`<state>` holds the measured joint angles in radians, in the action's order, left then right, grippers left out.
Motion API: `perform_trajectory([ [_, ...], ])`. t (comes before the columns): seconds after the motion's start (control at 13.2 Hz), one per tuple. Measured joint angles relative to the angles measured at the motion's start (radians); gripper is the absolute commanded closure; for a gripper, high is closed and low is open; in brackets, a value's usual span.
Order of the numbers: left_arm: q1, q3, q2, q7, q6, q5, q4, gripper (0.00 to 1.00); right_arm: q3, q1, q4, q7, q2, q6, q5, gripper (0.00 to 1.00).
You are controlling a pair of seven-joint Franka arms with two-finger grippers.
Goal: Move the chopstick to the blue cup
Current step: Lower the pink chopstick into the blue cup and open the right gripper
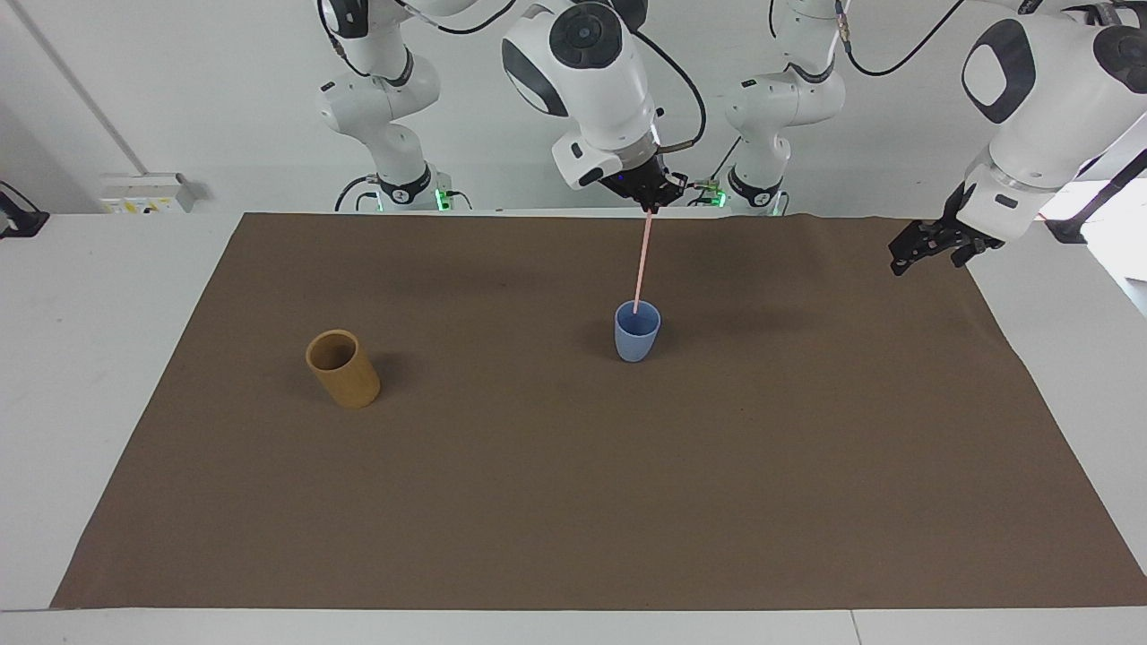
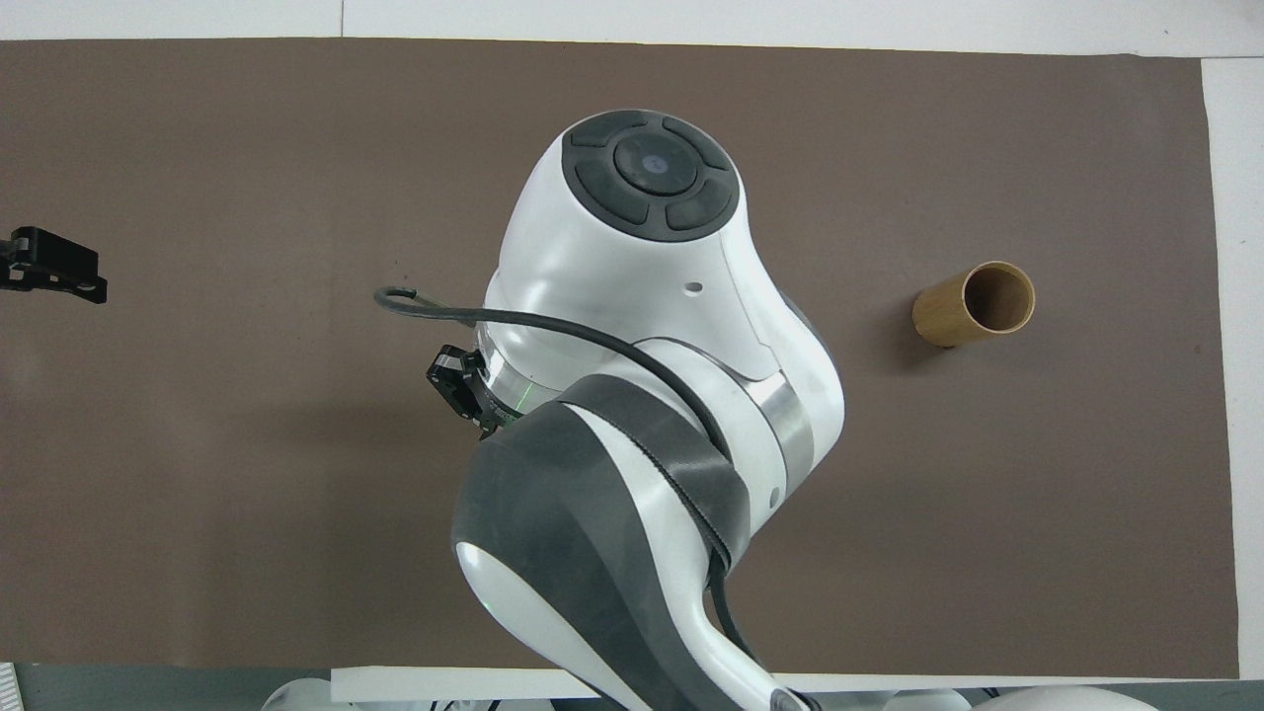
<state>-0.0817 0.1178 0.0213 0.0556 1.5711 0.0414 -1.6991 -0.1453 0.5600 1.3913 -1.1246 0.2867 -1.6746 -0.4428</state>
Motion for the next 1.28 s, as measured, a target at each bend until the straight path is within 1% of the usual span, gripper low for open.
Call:
perform_trajectory([
  [0.15,0.000,0.000,0.000,0.000,0.000,0.000,0.000,0.00,0.000,-0.001,0.078,0.000,-0.030,-0.055,-0.025,1.00],
  [0.53,0.000,0.000,0.000,0.000,0.000,0.000,0.000,0.00,0.000,-0.001,0.190,0.003,-0.062,-0.131,-0.031,0.99],
  [0.6,0.000,0.000,0.000,0.000,0.000,0.000,0.000,0.00,0.000,-0.001,0.219,0.006,-0.069,-0.154,-0.031,0.97],
  [0.68,0.000,0.000,0.000,0.000,0.000,0.000,0.000,0.00,0.000,-0.001,0.242,0.010,-0.077,-0.168,-0.032,0.91],
  [0.75,0.000,0.000,0.000,0.000,0.000,0.000,0.000,0.00,0.000,-0.001,0.256,0.012,-0.083,-0.176,-0.033,0.77],
  [0.83,0.000,0.000,0.000,0.000,0.000,0.000,0.000,0.00,0.000,-0.001,0.263,0.013,-0.087,-0.181,-0.034,0.57],
  [0.91,0.000,0.000,0.000,0.000,0.000,0.000,0.000,0.00,0.000,-0.002,0.266,0.013,-0.091,-0.191,-0.040,0.24],
  [0.98,0.000,0.000,0.000,0.000,0.000,0.000,0.000,0.00,0.000,-0.002,0.266,0.013,-0.093,-0.199,-0.050,0.00],
  [1.21,0.000,0.000,0.000,0.000,0.000,0.000,0.000,0.00,0.003,-0.012,0.256,0.026,-0.098,-0.214,-0.052,0.00],
  [1.28,0.000,0.000,0.000,0.000,0.000,0.000,0.000,0.00,0.004,-0.029,0.244,0.031,-0.099,-0.214,-0.052,0.00],
])
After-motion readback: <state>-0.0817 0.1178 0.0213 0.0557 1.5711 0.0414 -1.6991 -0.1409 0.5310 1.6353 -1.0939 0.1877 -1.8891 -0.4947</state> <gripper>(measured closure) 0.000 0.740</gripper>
